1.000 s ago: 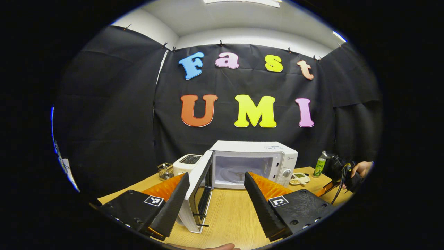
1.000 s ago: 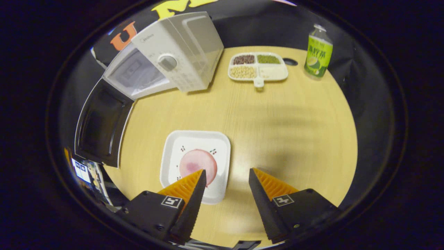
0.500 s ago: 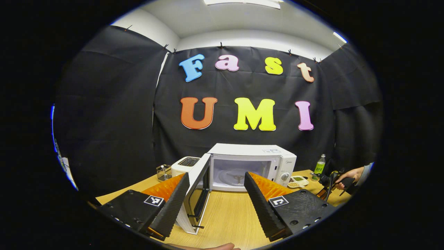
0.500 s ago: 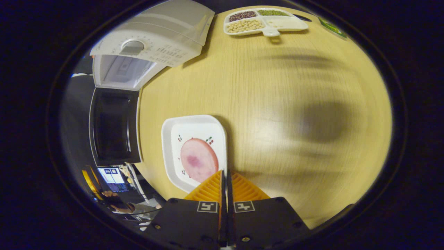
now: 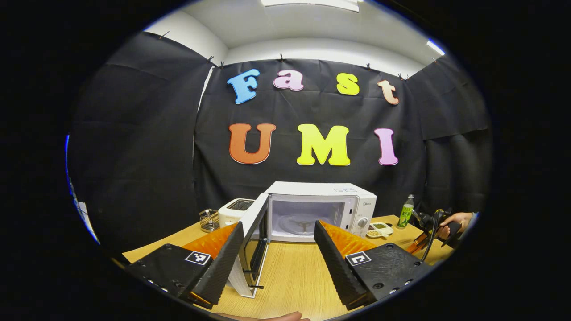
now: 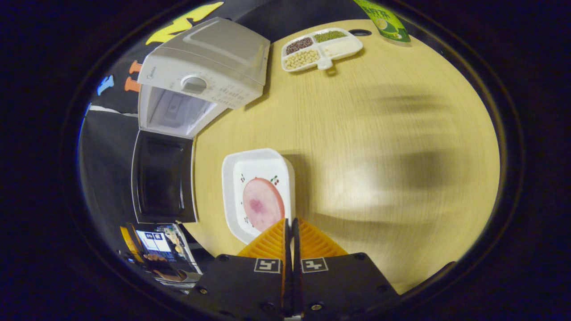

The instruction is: Open the microwave oven with the left hand, put the food in, and close the microwave oven.

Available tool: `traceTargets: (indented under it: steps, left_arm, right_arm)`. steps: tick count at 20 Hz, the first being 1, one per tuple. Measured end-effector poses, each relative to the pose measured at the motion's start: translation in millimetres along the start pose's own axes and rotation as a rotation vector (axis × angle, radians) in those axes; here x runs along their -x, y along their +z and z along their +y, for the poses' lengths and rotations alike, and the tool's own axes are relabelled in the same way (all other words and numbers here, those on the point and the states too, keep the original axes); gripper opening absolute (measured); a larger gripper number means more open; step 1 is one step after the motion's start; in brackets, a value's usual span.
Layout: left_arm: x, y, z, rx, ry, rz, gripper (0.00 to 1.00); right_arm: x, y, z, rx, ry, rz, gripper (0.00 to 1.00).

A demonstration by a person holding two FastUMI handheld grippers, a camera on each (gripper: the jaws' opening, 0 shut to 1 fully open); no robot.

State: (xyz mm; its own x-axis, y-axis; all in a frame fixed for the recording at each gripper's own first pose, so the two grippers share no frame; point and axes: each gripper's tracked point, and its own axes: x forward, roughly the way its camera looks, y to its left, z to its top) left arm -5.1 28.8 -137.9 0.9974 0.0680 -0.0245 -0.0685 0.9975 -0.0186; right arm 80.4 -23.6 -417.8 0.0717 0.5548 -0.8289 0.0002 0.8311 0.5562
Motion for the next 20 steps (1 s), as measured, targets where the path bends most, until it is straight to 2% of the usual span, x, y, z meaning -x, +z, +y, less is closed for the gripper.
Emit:
traceTargets:
  steps: [4, 10, 11, 12, 13, 14, 15, 16, 18, 19, 20]
  left_arm:
    - [3.7, -8.4, 4.5, -0.010, -0.028, 0.015, 0.94]
    - [13.1, 10.8, 34.5, 0.041, 0.000, -0.037, 0.94]
    - [14.5, 11.6, 38.2, 0.050, -0.003, -0.041, 0.82]
    - [16.1, 12.7, 41.9, 0.055, -0.003, -0.048, 0.82]
    - [16.4, 15.1, 47.2, 0.059, 0.000, -0.055, 0.82]
    - [16.2, 16.2, 52.3, 0.064, 0.007, -0.060, 0.94]
    - [16.0, 17.3, 56.7, 0.069, 0.013, -0.065, 0.94]
    - [16.3, 16.6, 59.7, 0.072, 0.013, -0.064, 0.82]
    - [16.5, 14.8, 63.9, 0.076, 0.012, -0.063, 0.82]
    - [15.1, 11.5, 66.6, 0.074, 0.013, -0.057, 0.94]
    - [13.9, 7.2, 69.2, 0.070, 0.016, -0.051, 0.94]
  right_arm:
    - [13.5, -5.6, 64.6, 0.019, 0.060, -0.055, 0.04]
    - [-25.2, 10.4, 137.1, -0.079, 0.082, -0.128, 0.04]
    - [-36.2, 13.9, 148.8, -0.107, 0.085, -0.145, 0.04]
    - [-47.2, 15.9, 159.7, -0.135, 0.089, -0.163, 0.00]
    - [-57.8, 19.8, 171.4, -0.172, 0.100, -0.187, 0.04]
    - [-68.5, 21.9, 185.1, -0.205, 0.120, -0.208, 0.04]
    - [-78.6, 27.5, 197.9, -0.235, 0.145, -0.235, 0.04]
    - [-87.9, 33.1, 210.8, -0.260, 0.172, -0.268, 0.04]
    - [-101.9, 47.9, 236.8, -0.328, 0.224, -0.352, 0.00]
    - [-107.6, 58.9, 248.4, -0.368, 0.254, -0.402, 0.04]
    - [-112.2, 71.0, 259.4, -0.414, 0.278, -0.463, 0.04]
